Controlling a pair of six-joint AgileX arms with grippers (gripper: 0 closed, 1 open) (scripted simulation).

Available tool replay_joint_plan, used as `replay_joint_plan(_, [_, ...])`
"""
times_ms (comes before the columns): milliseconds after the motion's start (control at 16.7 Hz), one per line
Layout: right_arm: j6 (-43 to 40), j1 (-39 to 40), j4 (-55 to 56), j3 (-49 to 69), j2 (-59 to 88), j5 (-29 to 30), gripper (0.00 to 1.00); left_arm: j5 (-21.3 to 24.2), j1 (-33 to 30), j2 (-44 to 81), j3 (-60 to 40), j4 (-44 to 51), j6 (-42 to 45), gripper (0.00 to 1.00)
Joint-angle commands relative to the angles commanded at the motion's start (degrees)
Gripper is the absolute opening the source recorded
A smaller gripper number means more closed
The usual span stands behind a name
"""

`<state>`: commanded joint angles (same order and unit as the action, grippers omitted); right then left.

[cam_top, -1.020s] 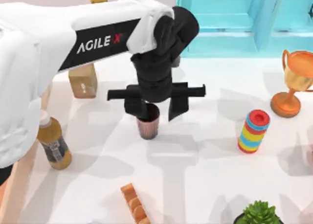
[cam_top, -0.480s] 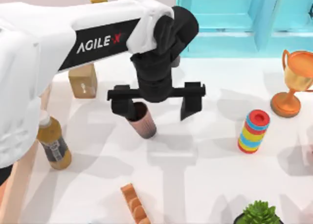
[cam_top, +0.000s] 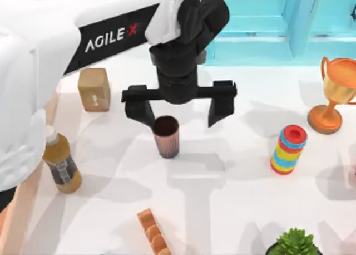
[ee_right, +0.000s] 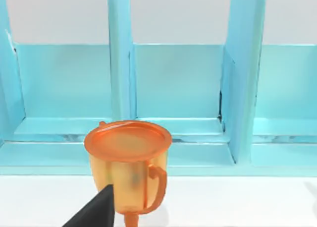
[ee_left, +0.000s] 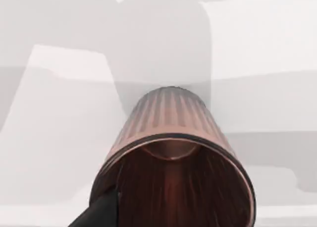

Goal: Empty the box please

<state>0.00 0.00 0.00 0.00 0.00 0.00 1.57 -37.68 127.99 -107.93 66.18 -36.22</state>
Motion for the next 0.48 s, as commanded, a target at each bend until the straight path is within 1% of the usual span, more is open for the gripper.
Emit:
replay_joint_plan(300, [0.0, 0.0, 0.0, 0.0, 0.0, 0.0, 1.00, -0.3, -0.4, -0.7, -12.6, 13.1, 0.3, 1.00])
replay_joint_plan(480, [0.0, 0.0, 0.0, 0.0, 0.0, 0.0, 1.00, -0.3, -0.4, -1.1, -15.1, 15.6, 0.4, 1.00])
